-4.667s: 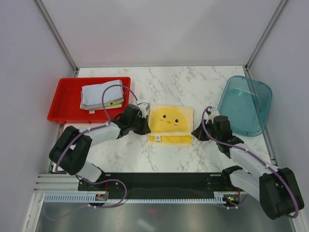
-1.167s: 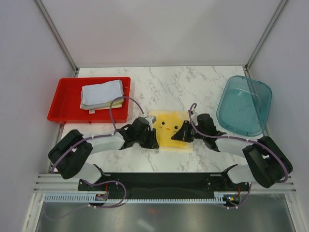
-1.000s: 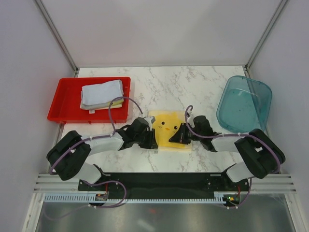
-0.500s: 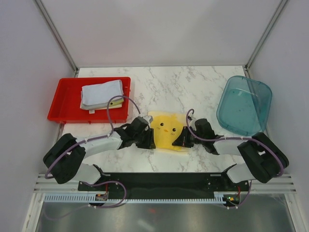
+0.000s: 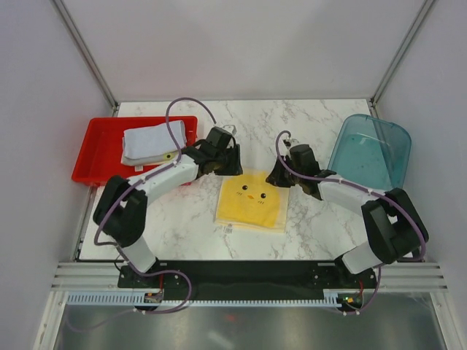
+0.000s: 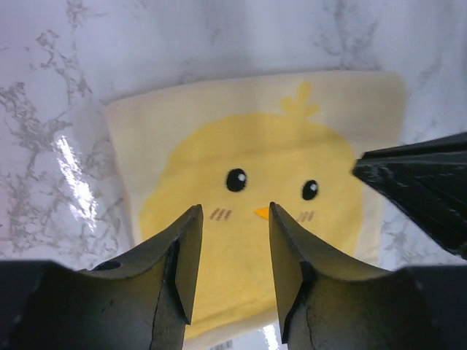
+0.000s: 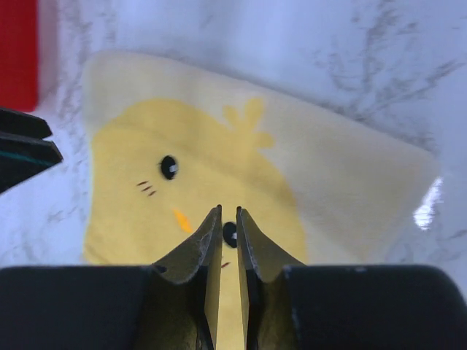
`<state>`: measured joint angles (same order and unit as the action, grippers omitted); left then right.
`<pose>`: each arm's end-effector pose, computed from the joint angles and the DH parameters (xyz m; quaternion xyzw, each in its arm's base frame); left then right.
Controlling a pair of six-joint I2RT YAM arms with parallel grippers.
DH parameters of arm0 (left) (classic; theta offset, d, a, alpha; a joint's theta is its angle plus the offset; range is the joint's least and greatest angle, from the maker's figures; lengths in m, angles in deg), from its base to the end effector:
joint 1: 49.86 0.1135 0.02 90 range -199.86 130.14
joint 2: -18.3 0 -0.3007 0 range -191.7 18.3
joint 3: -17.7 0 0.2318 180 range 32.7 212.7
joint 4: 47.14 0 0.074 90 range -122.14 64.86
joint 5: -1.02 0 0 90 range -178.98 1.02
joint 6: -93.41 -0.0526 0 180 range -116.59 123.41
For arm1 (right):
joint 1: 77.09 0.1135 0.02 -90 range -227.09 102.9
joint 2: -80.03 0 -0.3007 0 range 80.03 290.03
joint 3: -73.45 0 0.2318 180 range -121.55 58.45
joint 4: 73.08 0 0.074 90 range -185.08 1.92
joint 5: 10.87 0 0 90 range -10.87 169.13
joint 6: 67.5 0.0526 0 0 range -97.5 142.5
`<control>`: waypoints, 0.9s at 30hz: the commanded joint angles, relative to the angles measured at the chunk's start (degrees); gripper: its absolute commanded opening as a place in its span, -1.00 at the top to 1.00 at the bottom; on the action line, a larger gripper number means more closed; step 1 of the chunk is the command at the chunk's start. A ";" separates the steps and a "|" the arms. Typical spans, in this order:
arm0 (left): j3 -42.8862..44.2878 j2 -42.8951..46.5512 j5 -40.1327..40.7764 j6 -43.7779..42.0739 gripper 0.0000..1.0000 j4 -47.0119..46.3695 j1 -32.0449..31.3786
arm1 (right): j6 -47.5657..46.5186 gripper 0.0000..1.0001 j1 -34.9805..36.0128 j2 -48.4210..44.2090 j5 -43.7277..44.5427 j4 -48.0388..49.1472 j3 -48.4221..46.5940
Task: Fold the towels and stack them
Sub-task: Fold the towel
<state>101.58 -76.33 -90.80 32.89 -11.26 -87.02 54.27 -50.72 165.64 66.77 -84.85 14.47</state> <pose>0.2850 -0.2181 0.2780 0.0681 0.9266 -0.2153 0.3006 0.2660 0.1444 0.2315 -0.0046 0.8963 0.2950 0.3311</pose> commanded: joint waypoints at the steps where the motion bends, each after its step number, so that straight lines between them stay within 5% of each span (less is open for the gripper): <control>1: 5.10 -7.47 -2.38 -4.86 0.03 2.23 4.02 | -4.69 0.58 -2.72 2.55 6.19 -5.50 -3.56; 12: 9.52 -19.09 -7.84 -5.92 0.05 1.18 10.18 | -11.20 0.58 -6.15 9.49 11.30 -7.97 -5.67; 27: 9.69 -19.19 -8.72 -5.57 0.04 1.26 10.36 | -17.53 0.59 -6.24 7.21 11.06 -10.25 -9.36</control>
<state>109.69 -95.78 -98.12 29.02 -9.95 -76.58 38.53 -56.71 175.47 78.18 -94.18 8.06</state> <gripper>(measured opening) 0.477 0.208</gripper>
